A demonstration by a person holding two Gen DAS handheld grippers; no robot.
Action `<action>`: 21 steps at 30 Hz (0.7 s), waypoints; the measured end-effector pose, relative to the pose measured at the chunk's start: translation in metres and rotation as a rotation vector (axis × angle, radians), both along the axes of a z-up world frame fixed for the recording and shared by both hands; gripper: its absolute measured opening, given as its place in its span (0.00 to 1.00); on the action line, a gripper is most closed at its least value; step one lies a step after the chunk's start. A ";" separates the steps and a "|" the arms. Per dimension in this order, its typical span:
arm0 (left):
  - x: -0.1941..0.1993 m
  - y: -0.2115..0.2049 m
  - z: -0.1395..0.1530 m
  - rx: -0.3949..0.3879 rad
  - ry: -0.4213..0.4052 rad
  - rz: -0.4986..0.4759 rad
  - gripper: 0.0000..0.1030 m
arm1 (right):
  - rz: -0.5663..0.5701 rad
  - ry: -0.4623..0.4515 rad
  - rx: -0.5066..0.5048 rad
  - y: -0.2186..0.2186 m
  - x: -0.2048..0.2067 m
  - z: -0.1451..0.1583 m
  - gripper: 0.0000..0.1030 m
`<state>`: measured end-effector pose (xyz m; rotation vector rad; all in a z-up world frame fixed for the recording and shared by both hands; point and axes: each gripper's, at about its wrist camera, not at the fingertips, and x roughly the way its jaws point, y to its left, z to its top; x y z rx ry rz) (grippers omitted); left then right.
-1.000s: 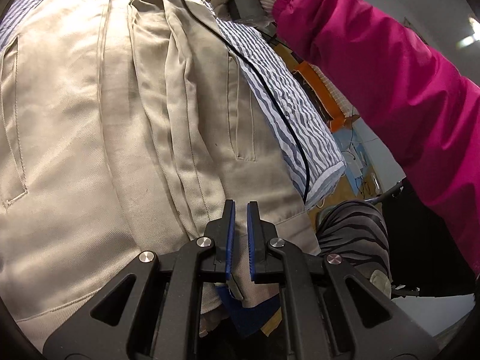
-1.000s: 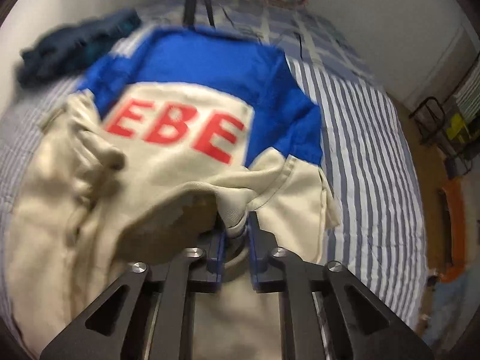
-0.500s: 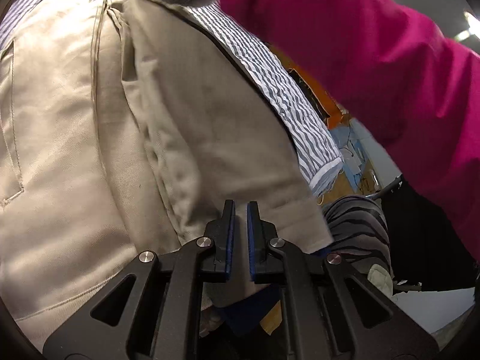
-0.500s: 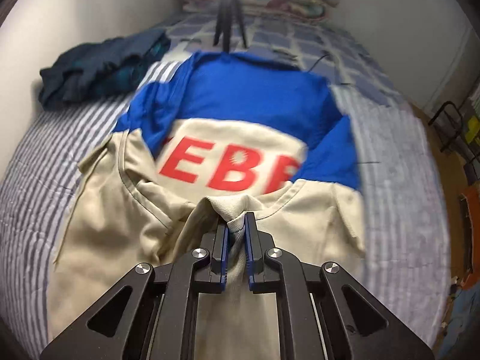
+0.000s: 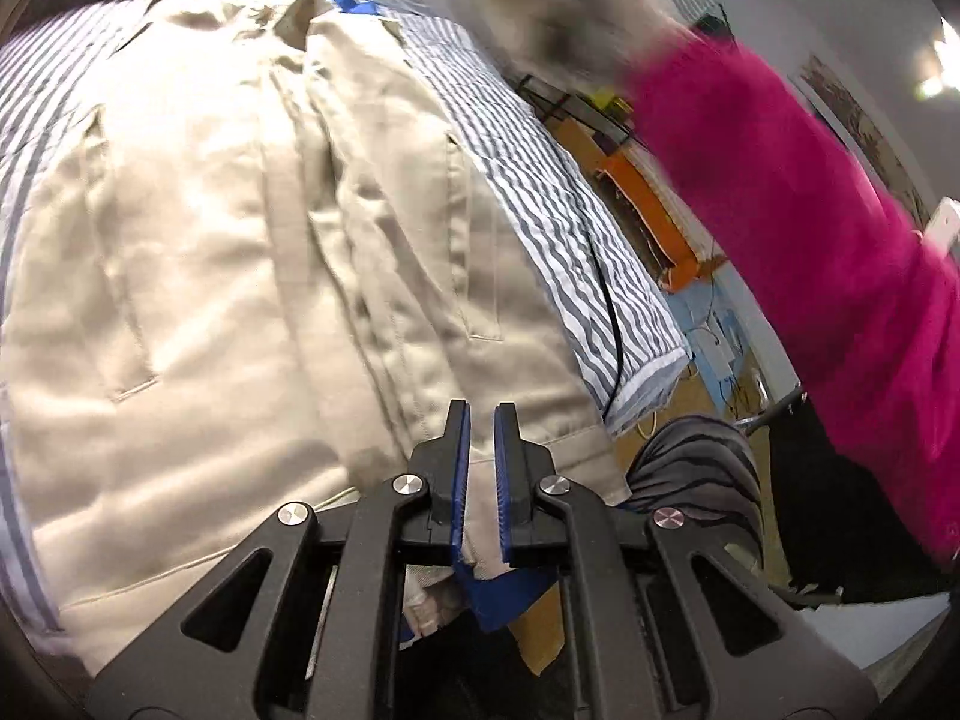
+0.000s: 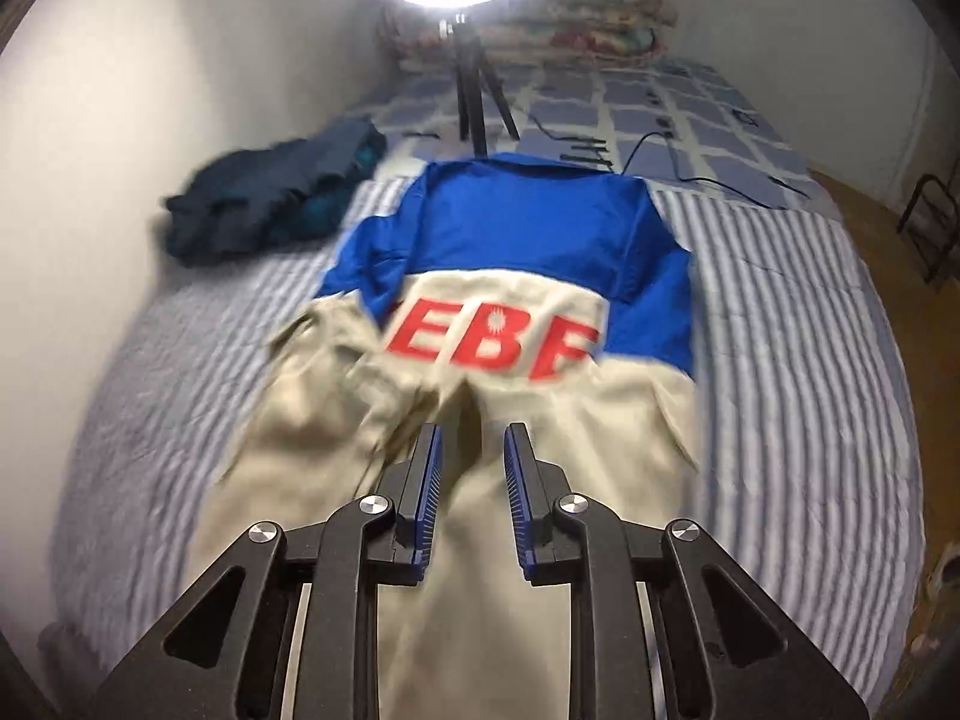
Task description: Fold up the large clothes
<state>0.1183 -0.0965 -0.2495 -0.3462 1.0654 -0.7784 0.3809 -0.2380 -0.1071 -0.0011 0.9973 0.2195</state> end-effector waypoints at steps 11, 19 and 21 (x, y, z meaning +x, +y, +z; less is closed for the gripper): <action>0.021 -0.015 -0.009 0.010 0.045 0.054 0.38 | -0.035 0.019 0.001 -0.043 -0.162 -0.012 0.19; 0.019 -0.014 -0.018 0.025 0.040 0.097 0.00 | -0.115 0.072 0.095 -0.062 -0.147 -0.059 0.19; 0.007 -0.007 -0.012 0.052 0.003 0.107 0.00 | -0.087 0.085 0.072 -0.053 -0.137 -0.071 0.19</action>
